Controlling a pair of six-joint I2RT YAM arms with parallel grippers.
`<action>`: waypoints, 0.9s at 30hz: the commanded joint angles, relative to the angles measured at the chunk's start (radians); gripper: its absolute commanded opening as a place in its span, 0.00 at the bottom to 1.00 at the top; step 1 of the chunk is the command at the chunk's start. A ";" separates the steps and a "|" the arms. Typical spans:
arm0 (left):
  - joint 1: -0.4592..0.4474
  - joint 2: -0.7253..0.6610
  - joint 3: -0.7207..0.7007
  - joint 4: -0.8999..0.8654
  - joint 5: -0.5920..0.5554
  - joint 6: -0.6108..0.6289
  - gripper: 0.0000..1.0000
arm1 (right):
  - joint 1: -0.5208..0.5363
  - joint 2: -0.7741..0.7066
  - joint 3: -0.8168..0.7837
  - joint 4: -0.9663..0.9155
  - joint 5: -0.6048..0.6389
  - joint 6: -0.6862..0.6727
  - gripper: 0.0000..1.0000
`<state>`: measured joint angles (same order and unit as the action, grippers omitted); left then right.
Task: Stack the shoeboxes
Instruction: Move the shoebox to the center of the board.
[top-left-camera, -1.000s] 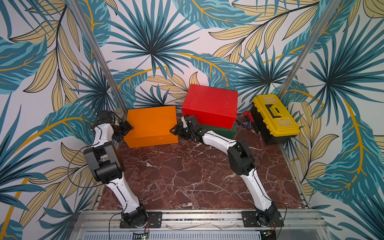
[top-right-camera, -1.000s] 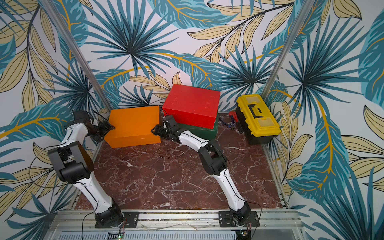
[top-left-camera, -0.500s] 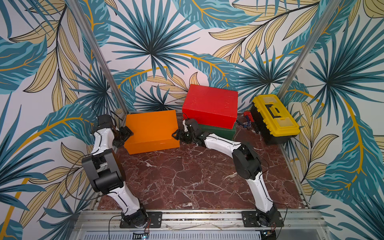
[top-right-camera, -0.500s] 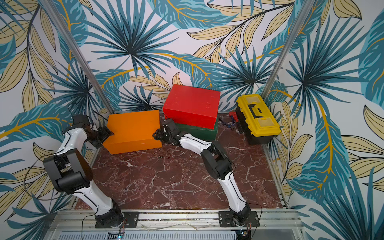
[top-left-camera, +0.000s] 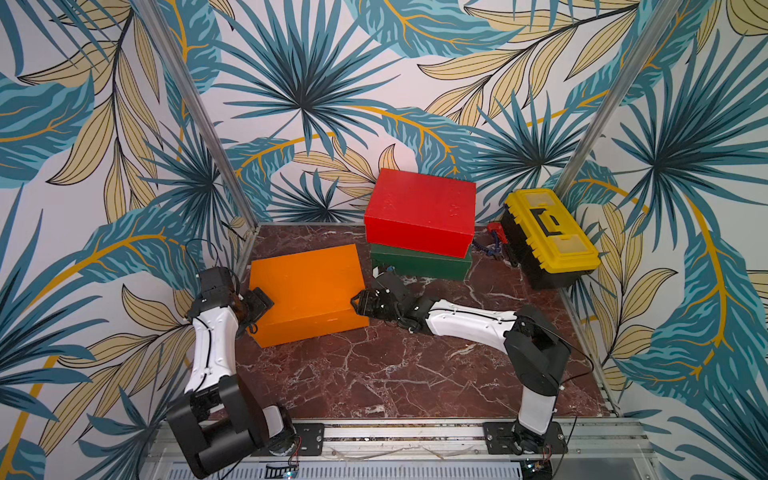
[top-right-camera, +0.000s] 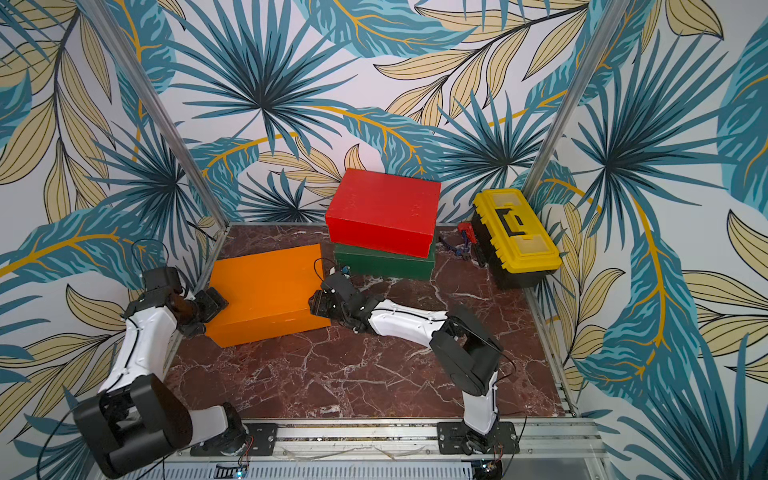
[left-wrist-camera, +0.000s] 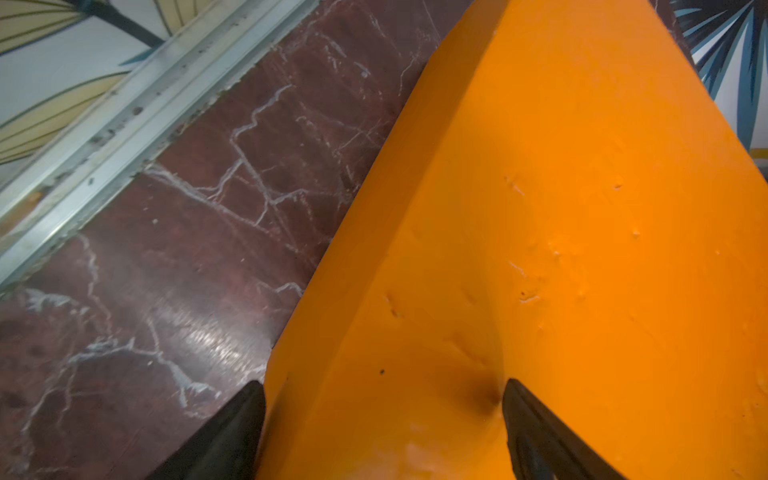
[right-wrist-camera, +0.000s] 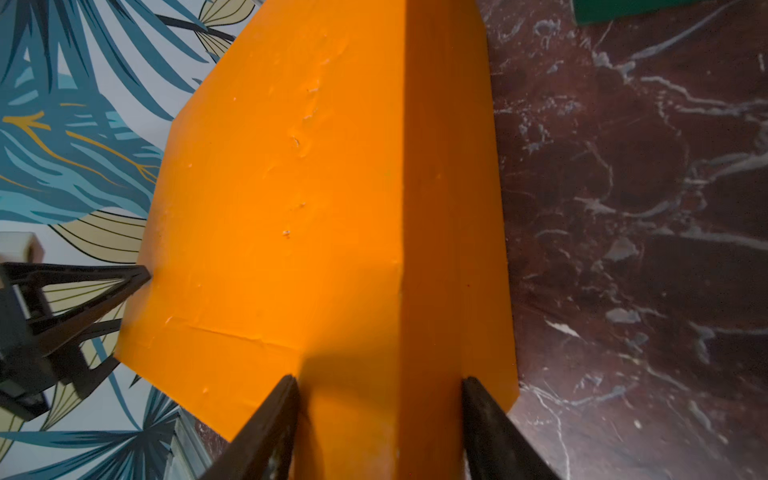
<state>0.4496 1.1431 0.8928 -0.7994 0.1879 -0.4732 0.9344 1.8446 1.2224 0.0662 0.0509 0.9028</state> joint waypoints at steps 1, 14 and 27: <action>-0.101 -0.123 -0.064 -0.043 0.280 -0.112 0.93 | 0.137 -0.042 -0.100 0.108 -0.105 -0.033 0.60; -0.560 -0.082 -0.070 0.037 0.053 -0.257 0.97 | 0.181 -0.387 -0.540 0.207 0.075 0.044 0.60; -0.918 0.263 0.104 0.084 -0.192 -0.331 0.95 | 0.183 -0.679 -0.647 -0.046 0.286 0.051 0.68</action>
<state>-0.3981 1.3479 1.0031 -0.7177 -0.1711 -0.7254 1.0451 1.1950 0.5816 -0.0113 0.5243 0.9791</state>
